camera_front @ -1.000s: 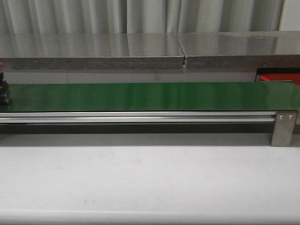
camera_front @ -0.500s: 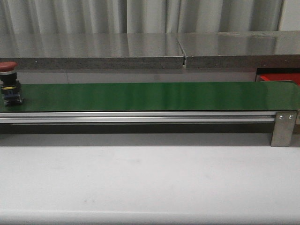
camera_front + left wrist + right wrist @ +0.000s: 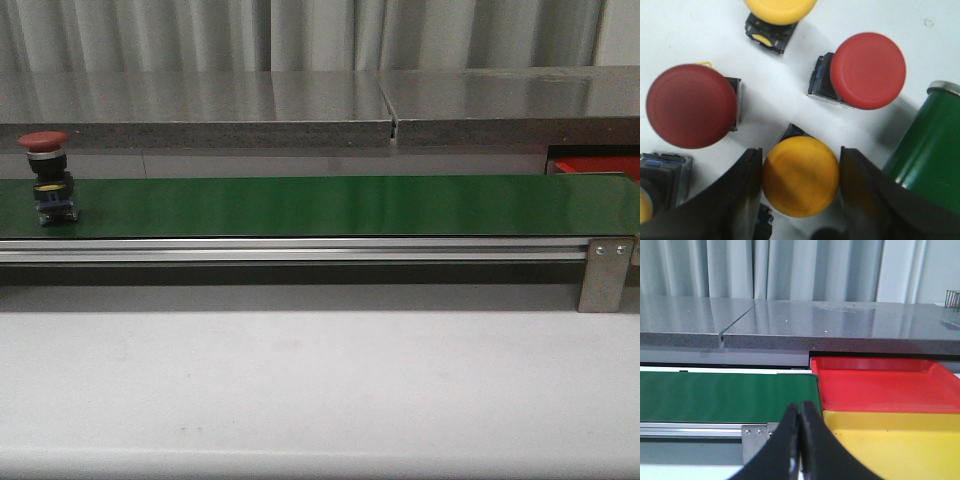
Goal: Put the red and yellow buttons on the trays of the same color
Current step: 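Grasp a yellow mushroom button with the left gripper, then set the yellow button on the belt's start and open the left gripper, then lower the right gripper onto the red button on the belt, grasp, then lift the red button and carry it over the red tray, then lower the red button into the red tray and open the right gripper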
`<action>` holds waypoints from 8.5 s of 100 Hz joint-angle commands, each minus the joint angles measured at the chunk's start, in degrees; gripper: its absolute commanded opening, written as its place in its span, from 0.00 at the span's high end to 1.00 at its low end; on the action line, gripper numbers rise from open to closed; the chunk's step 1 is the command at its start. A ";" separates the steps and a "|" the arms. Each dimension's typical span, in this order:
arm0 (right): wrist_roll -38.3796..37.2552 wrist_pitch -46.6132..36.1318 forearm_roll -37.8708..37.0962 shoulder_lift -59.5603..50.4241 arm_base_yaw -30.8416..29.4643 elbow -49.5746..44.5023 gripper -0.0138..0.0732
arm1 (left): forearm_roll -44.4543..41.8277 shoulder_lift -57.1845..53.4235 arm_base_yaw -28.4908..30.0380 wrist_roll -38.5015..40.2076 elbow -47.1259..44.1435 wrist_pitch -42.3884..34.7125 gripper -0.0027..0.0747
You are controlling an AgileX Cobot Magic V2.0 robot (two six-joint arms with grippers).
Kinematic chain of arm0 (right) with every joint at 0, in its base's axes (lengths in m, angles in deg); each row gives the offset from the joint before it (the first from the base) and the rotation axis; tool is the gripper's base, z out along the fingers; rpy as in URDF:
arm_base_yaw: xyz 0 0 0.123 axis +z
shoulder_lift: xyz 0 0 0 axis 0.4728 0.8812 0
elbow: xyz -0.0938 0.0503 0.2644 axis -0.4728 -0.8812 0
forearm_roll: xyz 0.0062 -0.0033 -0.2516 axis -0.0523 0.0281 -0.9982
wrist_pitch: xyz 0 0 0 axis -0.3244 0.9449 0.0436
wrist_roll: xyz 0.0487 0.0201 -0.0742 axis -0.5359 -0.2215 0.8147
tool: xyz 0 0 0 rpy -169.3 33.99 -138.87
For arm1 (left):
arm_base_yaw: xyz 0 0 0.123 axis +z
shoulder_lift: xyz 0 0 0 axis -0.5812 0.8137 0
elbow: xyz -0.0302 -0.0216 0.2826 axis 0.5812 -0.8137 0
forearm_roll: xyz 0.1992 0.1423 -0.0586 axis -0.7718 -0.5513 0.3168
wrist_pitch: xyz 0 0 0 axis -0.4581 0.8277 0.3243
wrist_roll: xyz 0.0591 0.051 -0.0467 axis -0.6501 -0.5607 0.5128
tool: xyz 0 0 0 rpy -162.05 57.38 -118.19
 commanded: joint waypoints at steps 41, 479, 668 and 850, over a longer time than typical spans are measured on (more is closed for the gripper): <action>0.19 -4.31 -0.71 -1.17 -0.21 1.32 0.93 | -1.45 -12.67 -0.44 -0.63 1.73 -0.26 0.70; 3.93 28.38 -0.21 55.86 12.25 52.21 0.53 | -2.39 -93.91 -29.11 -5.90 -56.59 -6.37 0.99; 5.68 58.82 4.58 107.03 19.84 103.84 0.69 | -2.39 -93.91 -29.11 -5.90 -56.59 -6.37 0.99; 16.79 48.68 25.18 127.70 -13.99 119.11 0.68 | -2.39 -93.91 -29.11 -5.90 -56.59 -6.37 0.99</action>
